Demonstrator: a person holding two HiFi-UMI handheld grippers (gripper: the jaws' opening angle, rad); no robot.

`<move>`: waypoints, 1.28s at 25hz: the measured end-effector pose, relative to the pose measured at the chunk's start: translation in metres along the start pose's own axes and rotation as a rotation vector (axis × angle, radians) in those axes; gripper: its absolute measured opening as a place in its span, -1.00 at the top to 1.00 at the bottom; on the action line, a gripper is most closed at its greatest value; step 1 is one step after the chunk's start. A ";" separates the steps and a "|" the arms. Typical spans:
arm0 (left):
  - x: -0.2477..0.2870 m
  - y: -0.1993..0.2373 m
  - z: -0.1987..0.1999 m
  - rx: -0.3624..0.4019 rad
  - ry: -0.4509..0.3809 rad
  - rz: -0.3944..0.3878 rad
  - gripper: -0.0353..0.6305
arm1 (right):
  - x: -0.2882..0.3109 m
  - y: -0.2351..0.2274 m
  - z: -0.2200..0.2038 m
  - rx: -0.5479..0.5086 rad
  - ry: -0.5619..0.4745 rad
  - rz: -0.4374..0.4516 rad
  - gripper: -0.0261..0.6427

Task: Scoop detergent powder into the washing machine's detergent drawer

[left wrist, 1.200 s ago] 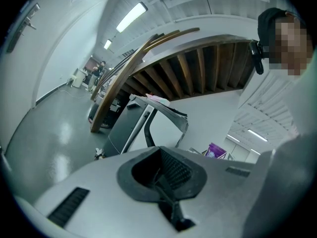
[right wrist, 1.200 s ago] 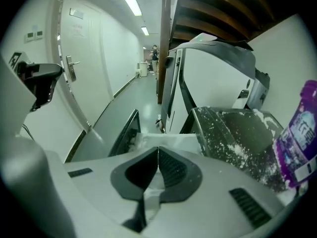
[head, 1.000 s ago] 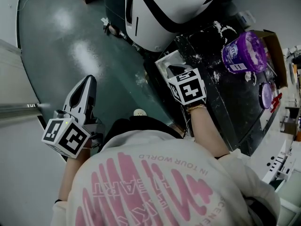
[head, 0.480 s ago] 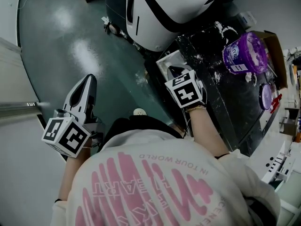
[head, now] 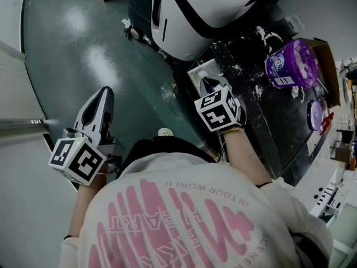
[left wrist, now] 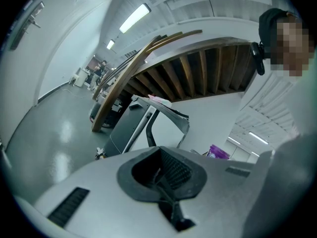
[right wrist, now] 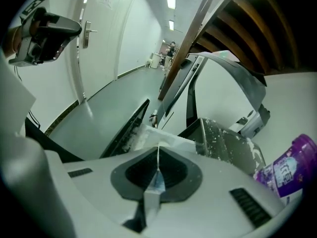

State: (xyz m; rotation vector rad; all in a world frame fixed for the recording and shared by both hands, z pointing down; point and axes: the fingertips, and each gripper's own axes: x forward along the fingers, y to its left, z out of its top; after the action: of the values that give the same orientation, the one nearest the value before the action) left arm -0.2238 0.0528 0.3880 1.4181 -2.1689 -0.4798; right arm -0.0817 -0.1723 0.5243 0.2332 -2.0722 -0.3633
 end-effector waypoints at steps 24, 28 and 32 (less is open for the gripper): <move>-0.024 0.000 0.008 -0.012 -0.056 -0.035 0.89 | -0.034 -0.010 0.012 0.029 -0.064 -0.136 0.91; -0.034 0.004 0.009 -0.011 -0.064 -0.029 0.89 | -0.040 -0.017 0.009 0.176 -0.108 -0.137 0.91; -0.041 0.004 0.011 -0.005 -0.070 -0.032 0.89 | -0.044 -0.028 -0.002 0.514 -0.197 -0.079 0.91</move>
State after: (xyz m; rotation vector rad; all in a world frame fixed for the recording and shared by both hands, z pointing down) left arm -0.2196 0.0922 0.3725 1.4559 -2.2008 -0.5538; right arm -0.0576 -0.1855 0.4797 0.6073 -2.3278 0.1141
